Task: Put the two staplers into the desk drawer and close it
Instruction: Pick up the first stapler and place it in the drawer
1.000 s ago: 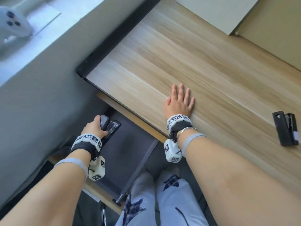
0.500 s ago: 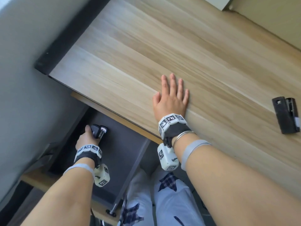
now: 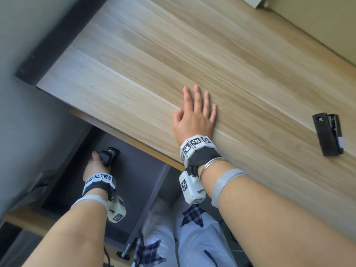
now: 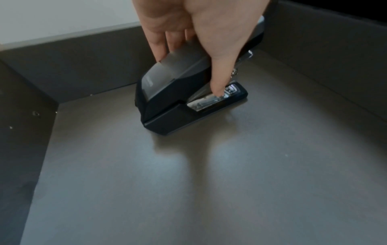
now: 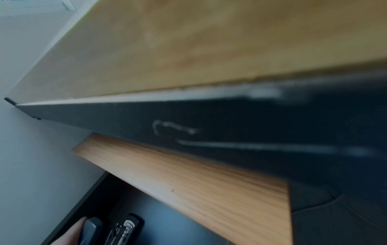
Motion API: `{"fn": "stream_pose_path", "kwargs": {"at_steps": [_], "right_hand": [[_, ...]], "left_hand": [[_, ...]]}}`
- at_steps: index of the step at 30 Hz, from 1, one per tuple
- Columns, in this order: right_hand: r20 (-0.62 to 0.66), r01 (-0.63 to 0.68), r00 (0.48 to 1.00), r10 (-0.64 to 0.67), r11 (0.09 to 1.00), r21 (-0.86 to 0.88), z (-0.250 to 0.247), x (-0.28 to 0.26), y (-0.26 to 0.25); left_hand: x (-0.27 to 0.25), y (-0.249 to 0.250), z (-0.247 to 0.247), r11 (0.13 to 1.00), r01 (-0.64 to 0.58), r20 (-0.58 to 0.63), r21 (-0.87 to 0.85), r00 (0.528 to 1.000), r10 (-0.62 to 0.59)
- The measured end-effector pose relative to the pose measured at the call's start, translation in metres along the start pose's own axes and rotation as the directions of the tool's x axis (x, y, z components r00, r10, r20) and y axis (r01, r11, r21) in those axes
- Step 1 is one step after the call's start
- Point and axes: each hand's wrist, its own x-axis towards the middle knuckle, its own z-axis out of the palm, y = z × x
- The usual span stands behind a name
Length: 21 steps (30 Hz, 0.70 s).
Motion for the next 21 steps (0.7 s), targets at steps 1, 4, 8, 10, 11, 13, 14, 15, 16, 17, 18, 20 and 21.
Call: {"fn": "stream_pose_path", "kwargs": {"at_steps": [1,4,8,10,11,13,14,15,16,17,18,20,21], "right_hand": [[0.001,-0.001,1.000,0.001,1.000,0.004,-0.001,0.000,0.000],[-0.002,-0.004,1.000,0.004,1.000,0.023,-0.002,0.000,-0.001],[0.009,-0.006,1.000,0.005,0.999,0.046,-0.005,0.000,0.000],[0.041,-0.002,0.999,-0.001,0.998,0.060,-0.008,-0.001,-0.001],[0.064,0.001,0.998,-0.006,0.998,0.067,-0.010,-0.001,0.000],[0.145,0.006,0.989,-0.019,0.996,0.087,-0.013,-0.001,0.003],[0.188,0.010,0.982,-0.028,0.995,0.097,-0.014,-0.001,0.006],[0.224,0.015,0.974,-0.039,0.994,0.107,-0.017,0.000,0.008],[0.255,0.020,0.966,-0.049,0.993,0.115,-0.021,0.000,0.011],[0.290,0.025,0.955,-0.059,0.993,0.119,-0.026,0.001,0.013],[0.331,0.030,0.941,-0.070,0.992,0.123,-0.031,0.002,0.015],[0.416,0.032,0.905,-0.090,0.989,0.144,-0.042,0.007,0.018],[0.451,0.032,0.887,-0.097,0.988,0.150,-0.049,0.010,0.020]], "left_hand": [[-0.001,0.000,-0.004,1.000,-0.003,0.008,-0.008,1.000,0.003],[-0.009,0.006,-0.019,0.999,-0.048,-0.002,-0.011,0.999,0.048],[-0.028,0.027,-0.050,0.989,-0.136,-0.021,0.065,0.990,0.137],[-0.041,0.038,-0.069,0.981,-0.171,-0.014,0.096,0.985,0.173],[-0.048,0.043,-0.079,0.976,-0.193,-0.005,0.104,0.981,0.195],[-0.063,0.051,-0.097,0.963,-0.250,0.025,0.100,0.968,0.248],[-0.070,0.056,-0.107,0.955,-0.282,0.039,0.087,0.959,0.280],[-0.078,0.061,-0.117,0.944,-0.321,0.051,0.077,0.947,0.318],[-0.087,0.067,-0.128,0.926,-0.368,0.065,0.080,0.929,0.363],[-0.095,0.074,-0.139,0.905,-0.415,0.083,0.096,0.909,0.408],[-0.103,0.082,-0.150,0.884,-0.452,0.107,0.119,0.891,0.441],[-0.120,0.101,-0.169,0.850,-0.503,0.156,0.159,0.863,0.481],[-0.128,0.112,-0.176,0.835,-0.522,0.171,0.175,0.851,0.496]]}}
